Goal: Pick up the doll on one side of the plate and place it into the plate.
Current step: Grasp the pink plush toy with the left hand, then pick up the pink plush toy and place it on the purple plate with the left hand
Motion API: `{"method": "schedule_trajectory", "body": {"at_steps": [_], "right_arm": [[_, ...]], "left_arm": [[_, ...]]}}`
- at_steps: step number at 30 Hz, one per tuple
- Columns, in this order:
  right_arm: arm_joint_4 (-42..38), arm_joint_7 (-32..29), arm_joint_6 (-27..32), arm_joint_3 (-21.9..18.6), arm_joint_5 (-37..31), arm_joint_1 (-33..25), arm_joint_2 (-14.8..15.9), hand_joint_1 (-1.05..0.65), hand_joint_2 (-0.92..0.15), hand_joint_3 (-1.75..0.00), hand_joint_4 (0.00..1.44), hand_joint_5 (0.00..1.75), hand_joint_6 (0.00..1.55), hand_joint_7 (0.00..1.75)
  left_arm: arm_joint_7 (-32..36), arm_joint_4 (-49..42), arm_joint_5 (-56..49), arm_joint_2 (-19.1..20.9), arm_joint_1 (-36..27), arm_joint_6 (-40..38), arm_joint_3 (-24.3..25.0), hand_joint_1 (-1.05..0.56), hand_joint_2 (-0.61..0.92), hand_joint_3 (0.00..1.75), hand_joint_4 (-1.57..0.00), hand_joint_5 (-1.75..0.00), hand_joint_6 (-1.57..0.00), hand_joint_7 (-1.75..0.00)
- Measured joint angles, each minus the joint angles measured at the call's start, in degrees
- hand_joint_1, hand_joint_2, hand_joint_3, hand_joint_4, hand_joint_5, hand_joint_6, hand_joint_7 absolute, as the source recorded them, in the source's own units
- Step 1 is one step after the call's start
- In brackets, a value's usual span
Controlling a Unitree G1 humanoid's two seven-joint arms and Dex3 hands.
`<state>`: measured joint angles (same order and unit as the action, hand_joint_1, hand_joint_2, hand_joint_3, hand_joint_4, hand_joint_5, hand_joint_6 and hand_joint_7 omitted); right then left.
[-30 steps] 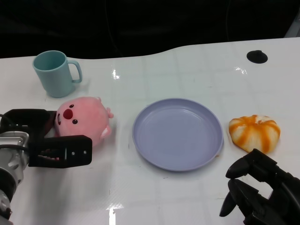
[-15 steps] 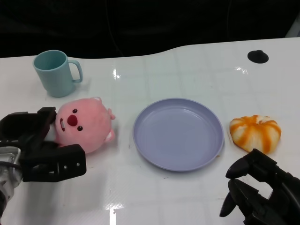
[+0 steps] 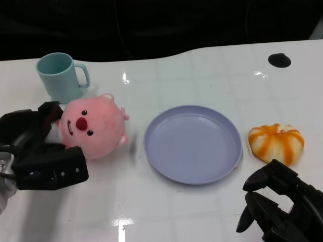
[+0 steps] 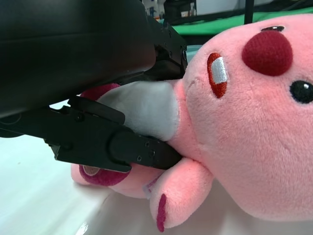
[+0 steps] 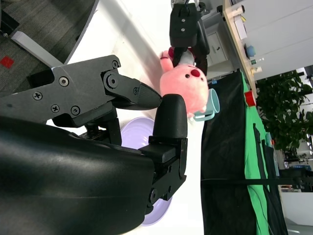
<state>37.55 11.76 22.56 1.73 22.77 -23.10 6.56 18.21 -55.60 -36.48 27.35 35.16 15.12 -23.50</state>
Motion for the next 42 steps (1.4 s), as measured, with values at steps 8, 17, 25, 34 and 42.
{"method": "schedule_trajectory", "body": {"at_steps": [8,17,25,34,42], "right_arm": [[0.0,0.0,0.0,0.1,0.0,-0.1,0.0,-0.36,-0.92,-0.62,0.53,1.75,0.37,1.67],[0.1,0.0,0.0,0.3,-0.1,-0.2,0.0,-0.36,-0.92,-0.62,0.54,1.75,0.37,1.67],[0.1,-0.3,0.0,0.6,-0.2,-0.1,0.0,-0.37,-0.92,-0.62,0.54,1.75,0.38,1.67],[0.1,-0.4,0.0,0.7,-0.3,-0.2,0.0,-0.36,-0.92,-0.62,0.54,1.75,0.38,1.67],[0.2,-0.2,-0.1,0.8,-0.5,-0.3,0.1,-0.38,-0.92,-0.60,0.55,1.75,0.39,1.68]], "left_arm": [[-2.1,13.4,1.1,0.3,-4.3,-2.1,3.7,-0.18,0.54,0.96,-0.85,-1.75,-0.67,-1.75],[-7.1,24.8,1.2,-1.0,-4.8,-6.6,5.6,-0.18,0.54,0.89,-0.85,-1.75,-0.64,-1.75],[-10.3,26.9,1.1,-7.2,-3.7,-6.7,4.6,-0.19,0.46,1.00,-0.90,-1.75,-0.67,-1.75],[-12.8,28.1,-0.9,-12.7,-1.2,-9.5,1.1,-0.19,0.45,1.09,-0.93,-1.75,-0.73,-1.75],[-15.6,25.6,-1.6,-18.3,2.4,-13.5,-2.2,-0.22,0.49,1.11,-0.92,-1.75,-0.72,-1.75]]}}
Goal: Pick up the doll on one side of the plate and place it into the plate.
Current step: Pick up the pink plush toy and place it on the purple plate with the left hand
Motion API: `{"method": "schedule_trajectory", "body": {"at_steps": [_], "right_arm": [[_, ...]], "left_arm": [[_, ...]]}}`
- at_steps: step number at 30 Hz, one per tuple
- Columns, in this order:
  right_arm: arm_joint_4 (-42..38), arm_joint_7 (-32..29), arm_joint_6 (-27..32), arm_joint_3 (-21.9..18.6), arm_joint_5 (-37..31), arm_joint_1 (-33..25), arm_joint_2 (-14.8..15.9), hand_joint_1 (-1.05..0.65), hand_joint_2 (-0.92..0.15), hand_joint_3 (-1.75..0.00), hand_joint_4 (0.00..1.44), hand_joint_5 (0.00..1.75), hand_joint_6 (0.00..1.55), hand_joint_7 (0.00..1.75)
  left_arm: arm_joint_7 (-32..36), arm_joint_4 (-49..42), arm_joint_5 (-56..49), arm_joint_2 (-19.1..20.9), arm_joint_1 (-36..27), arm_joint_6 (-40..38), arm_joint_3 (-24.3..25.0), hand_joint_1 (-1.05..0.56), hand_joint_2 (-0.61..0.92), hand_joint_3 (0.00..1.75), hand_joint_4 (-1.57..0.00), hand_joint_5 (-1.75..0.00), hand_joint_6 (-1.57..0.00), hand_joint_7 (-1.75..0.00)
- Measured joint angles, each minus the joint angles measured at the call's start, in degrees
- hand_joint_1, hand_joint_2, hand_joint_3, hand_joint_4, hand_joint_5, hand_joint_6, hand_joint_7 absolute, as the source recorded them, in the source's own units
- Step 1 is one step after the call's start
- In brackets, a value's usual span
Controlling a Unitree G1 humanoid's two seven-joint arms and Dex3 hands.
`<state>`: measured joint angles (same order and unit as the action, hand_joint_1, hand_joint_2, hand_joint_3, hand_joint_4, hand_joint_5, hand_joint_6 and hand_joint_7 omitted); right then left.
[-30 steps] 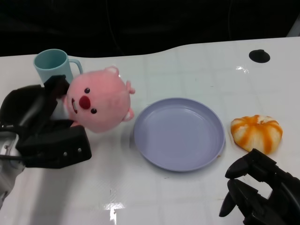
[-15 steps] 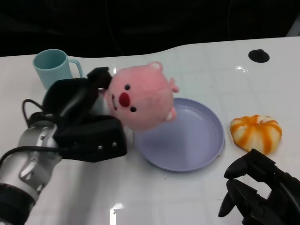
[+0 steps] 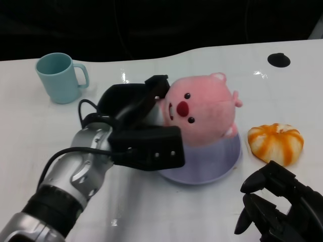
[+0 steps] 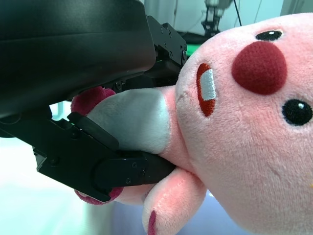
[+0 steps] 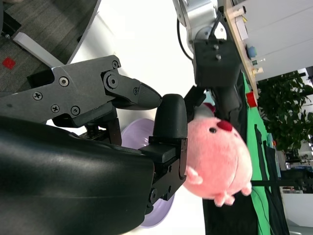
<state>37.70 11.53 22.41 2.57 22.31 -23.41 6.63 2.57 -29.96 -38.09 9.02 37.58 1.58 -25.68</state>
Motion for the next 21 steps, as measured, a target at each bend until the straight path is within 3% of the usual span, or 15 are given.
{"method": "schedule_trajectory", "body": {"at_steps": [11,12,13,15,16,17,18,19,21], "right_arm": [[0.3,0.0,0.0,0.6,-0.9,-0.2,0.1,-0.37,-0.92,-0.59,0.56,1.75,0.39,1.67],[0.4,0.0,0.0,0.6,-0.9,-0.3,0.1,-0.37,-0.92,-0.59,0.56,1.75,0.39,1.67],[0.5,0.0,0.0,0.7,-0.9,-0.3,0.1,-0.37,-0.92,-0.59,0.56,1.75,0.40,1.67],[0.5,0.0,0.0,0.8,-0.9,-0.4,0.0,-0.37,-0.92,-0.59,0.56,1.75,0.40,1.67],[0.5,0.0,0.0,0.8,-0.9,-0.5,0.1,-0.38,-0.92,-0.59,0.56,1.75,0.40,1.67],[0.5,0.0,0.0,0.8,-0.9,-0.5,0.1,-0.38,-0.92,-0.59,0.56,1.75,0.40,1.67],[0.5,0.0,0.0,0.8,-0.9,-0.5,0.1,-0.38,-0.92,-0.59,0.56,1.75,0.40,1.67],[0.5,0.0,0.0,0.8,-0.9,-0.5,0.1,-0.38,-0.92,-0.59,0.56,1.75,0.40,1.67],[0.5,0.4,-0.1,0.8,-0.9,-0.5,0.1,-0.38,-0.92,-0.59,0.55,1.75,0.40,1.67]], "left_arm": [[-0.1,-8.7,-0.5,-3.6,4.6,-0.1,-2.1,-0.20,0.50,0.99,-0.88,-1.75,-0.70,-1.75],[-0.1,-9.2,-0.4,-3.7,4.8,0.0,-2.1,-0.19,0.50,0.97,-0.87,-1.75,-0.68,-1.68],[-0.1,-9.6,-0.3,-3.9,4.9,0.2,-2.1,-0.19,0.49,0.96,-0.85,-1.74,-0.71,-1.46],[-0.2,-10.0,0.4,-4.2,5.0,0.7,-1.9,-0.20,0.53,0.87,-0.80,-1.73,-0.86,-0.83],[-0.4,-10.0,0.7,-4.3,5.0,0.8,-1.8,-0.21,0.62,0.70,-0.76,-1.71,-0.89,-0.54],[-0.8,-10.0,1.0,-4.3,5.0,1.0,-1.7,-0.21,0.67,0.60,-0.74,-1.71,-0.92,-0.40],[-1.5,-10.0,1.6,-4.3,5.0,1.1,-1.6,-0.25,0.75,0.49,-0.63,-1.47,-0.85,-0.26],[-2.3,-9.9,2.0,-4.2,5.0,1.3,-1.5,-0.31,0.85,0.32,-0.54,-1.10,-0.74,-0.13],[-4.4,-9.4,2.2,-3.8,5.0,1.8,-1.7,-0.41,0.90,0.24,-0.48,-0.75,-0.61,-0.04]]}}
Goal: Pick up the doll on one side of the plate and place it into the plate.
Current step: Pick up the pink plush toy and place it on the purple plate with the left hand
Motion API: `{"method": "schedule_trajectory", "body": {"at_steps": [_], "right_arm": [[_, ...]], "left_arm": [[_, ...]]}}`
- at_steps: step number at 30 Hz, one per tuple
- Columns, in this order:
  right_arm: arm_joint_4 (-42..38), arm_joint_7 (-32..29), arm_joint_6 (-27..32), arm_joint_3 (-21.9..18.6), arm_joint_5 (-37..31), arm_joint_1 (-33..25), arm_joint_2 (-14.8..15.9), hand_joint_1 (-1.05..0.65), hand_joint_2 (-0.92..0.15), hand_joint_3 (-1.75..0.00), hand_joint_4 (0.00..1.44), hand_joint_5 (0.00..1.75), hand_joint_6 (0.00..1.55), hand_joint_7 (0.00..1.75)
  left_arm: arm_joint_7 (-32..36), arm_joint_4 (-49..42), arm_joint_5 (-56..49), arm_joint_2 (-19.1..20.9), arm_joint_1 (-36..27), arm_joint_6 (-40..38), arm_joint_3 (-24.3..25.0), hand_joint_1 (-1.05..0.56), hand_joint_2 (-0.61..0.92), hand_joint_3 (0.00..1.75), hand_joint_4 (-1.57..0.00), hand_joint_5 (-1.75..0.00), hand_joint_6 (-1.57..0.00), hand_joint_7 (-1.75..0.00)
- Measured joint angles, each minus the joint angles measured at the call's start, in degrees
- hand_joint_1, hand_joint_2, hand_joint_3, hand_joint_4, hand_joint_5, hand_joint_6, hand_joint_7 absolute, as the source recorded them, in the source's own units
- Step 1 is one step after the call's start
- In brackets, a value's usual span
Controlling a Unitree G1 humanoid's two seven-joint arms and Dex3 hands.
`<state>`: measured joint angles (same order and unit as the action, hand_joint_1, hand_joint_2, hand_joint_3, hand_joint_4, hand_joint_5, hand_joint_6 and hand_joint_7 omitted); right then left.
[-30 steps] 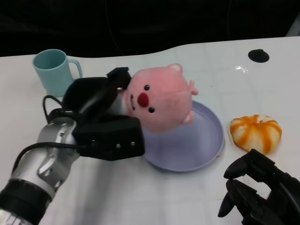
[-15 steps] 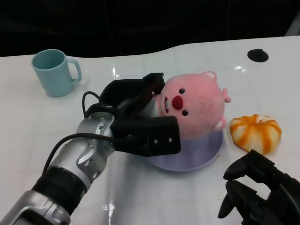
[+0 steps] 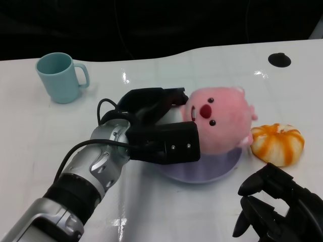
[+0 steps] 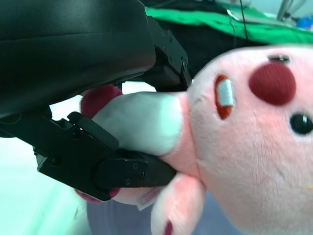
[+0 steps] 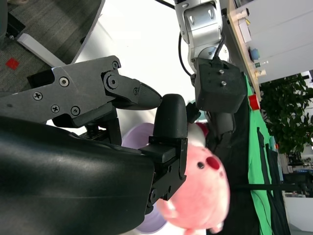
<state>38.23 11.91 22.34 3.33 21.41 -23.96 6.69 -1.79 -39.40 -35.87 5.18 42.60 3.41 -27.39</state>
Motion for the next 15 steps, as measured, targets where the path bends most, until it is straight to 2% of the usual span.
{"method": "schedule_trajectory", "body": {"at_steps": [1,2,4,8,9,13,15], "right_arm": [[0.0,0.1,0.0,0.0,0.0,0.0,0.0,-0.39,-0.92,-0.59,0.55,1.75,0.40,1.67],[0.0,0.1,0.0,0.0,0.0,0.0,0.0,-0.39,-0.92,-0.59,0.55,1.75,0.40,1.67],[0.0,0.2,0.0,-0.1,0.0,0.0,0.0,-0.37,-0.92,-0.58,0.55,1.75,0.40,1.67],[0.0,0.2,0.0,-0.1,0.0,0.0,0.0,-0.39,-0.92,-0.58,0.55,1.75,0.41,1.67],[0.0,0.2,0.0,-0.1,0.0,0.0,0.0,-0.39,-0.92,-0.58,0.55,1.75,0.41,1.67],[0.0,0.2,-0.1,-0.1,-0.1,0.0,0.1,-0.37,-0.92,-0.59,0.55,1.75,0.41,1.67],[0.0,0.2,-0.1,-0.1,-0.2,0.0,0.2,-0.37,-0.92,-0.59,0.55,1.75,0.40,1.67]], "left_arm": [[-0.9,0.3,0.0,0.3,0.0,0.1,-0.2,-0.47,0.91,0.22,-0.41,-0.61,-0.53,-0.01],[-1.6,0.7,-0.1,0.6,0.0,0.1,-0.3,-0.49,0.92,0.22,-0.39,-0.57,-0.51,-0.01],[-2.9,1.9,-0.4,1.4,0.0,0.0,-0.6,-0.66,0.92,0.24,-0.20,-0.43,-0.33,0.00],[-5.6,4.9,-1.6,3.2,0.0,-0.3,-1.3,-0.89,0.92,0.35,-0.03,-0.30,-0.11,0.00],[-6.3,5.5,-1.9,3.6,0.0,-0.5,-1.5,-0.91,0.92,0.36,-0.01,-0.29,-0.09,0.00],[-6.8,8.0,-2.7,4.7,-0.1,-0.9,-1.8,-1.01,0.92,0.42,0.00,-0.03,-0.01,0.00],[-7.5,9.2,-2.8,5.2,-0.2,-1.0,-1.8,-1.03,0.92,0.44,0.00,-0.01,0.00,0.00]]}}
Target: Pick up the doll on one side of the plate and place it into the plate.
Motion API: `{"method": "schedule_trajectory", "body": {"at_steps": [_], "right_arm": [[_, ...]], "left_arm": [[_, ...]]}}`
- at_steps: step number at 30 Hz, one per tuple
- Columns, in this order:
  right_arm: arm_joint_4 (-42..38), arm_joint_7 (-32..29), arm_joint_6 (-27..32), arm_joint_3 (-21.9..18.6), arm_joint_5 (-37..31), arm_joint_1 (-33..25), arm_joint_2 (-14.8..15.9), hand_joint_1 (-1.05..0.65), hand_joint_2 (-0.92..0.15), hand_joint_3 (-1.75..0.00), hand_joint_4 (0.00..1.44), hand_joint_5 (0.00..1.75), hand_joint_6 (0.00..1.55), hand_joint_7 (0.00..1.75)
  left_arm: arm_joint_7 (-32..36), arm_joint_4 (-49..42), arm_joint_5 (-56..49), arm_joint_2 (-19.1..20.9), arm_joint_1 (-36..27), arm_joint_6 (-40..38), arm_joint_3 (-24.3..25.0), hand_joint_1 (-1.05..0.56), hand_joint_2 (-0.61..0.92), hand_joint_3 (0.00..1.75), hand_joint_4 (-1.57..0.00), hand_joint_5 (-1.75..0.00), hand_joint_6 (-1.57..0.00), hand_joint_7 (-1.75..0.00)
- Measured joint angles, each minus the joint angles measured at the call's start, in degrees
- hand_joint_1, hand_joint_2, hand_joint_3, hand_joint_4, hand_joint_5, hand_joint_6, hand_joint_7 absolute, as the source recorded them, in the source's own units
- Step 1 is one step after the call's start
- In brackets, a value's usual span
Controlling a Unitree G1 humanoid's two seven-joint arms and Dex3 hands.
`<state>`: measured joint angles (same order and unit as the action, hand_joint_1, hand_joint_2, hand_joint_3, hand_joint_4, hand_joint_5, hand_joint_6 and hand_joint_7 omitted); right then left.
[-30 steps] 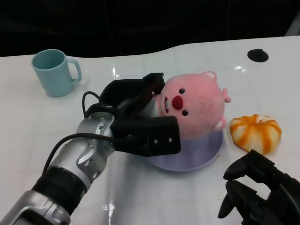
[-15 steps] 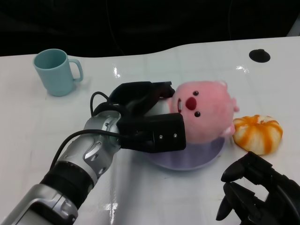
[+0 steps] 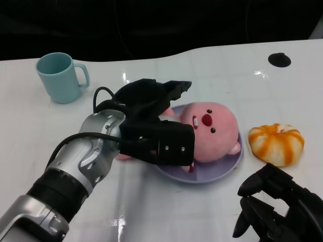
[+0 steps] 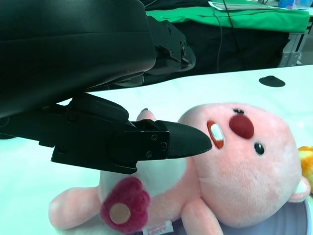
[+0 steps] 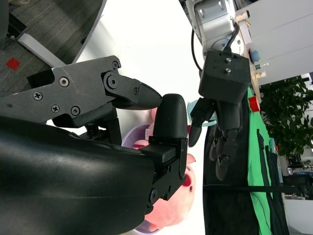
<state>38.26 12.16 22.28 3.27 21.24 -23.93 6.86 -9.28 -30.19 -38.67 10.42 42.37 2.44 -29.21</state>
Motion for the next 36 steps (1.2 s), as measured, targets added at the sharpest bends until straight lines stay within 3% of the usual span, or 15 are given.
{"method": "schedule_trajectory", "body": {"at_steps": [12,22,29,34,36], "right_arm": [[0.1,0.0,0.0,-0.3,0.2,0.1,0.0,-0.38,-0.92,-0.59,0.56,1.75,0.40,1.68],[0.2,0.0,0.0,-0.6,0.1,0.4,0.1,-0.37,-0.92,-0.58,0.55,1.75,0.40,1.67],[0.2,0.0,0.0,-0.7,0.2,0.5,0.2,-0.37,-0.92,-0.59,0.55,1.75,0.39,1.66],[0.3,0.0,0.0,-0.6,0.2,0.6,0.3,-0.37,-0.92,-0.59,0.56,1.75,0.40,1.66],[0.3,0.0,0.1,-0.6,0.2,0.6,0.3,-0.37,-0.92,-0.59,0.56,1.75,0.40,1.66]], "left_arm": [[-4.7,11.6,1.6,4.1,-4.3,-0.8,2.1,-1.05,0.92,0.46,0.00,0.00,0.00,0.00],[-6.8,21.7,7.9,8.8,-12.1,1.7,8.1,-0.97,0.92,0.42,-0.05,-0.03,-0.02,-0.01],[-4.8,26.3,16.7,8.7,-20.0,7.1,15.0,-0.71,0.92,0.13,-0.38,-0.36,-0.37,-0.12],[-3.1,27.4,23.4,6.4,-25.8,11.1,18.9,-0.52,0.92,0.04,-0.34,-0.71,-0.54,-0.10],[-3.1,28.8,26.4,5.3,-28.2,11.1,20.5,-0.39,0.92,0.02,-0.40,-0.81,-0.61,-0.12]]}}
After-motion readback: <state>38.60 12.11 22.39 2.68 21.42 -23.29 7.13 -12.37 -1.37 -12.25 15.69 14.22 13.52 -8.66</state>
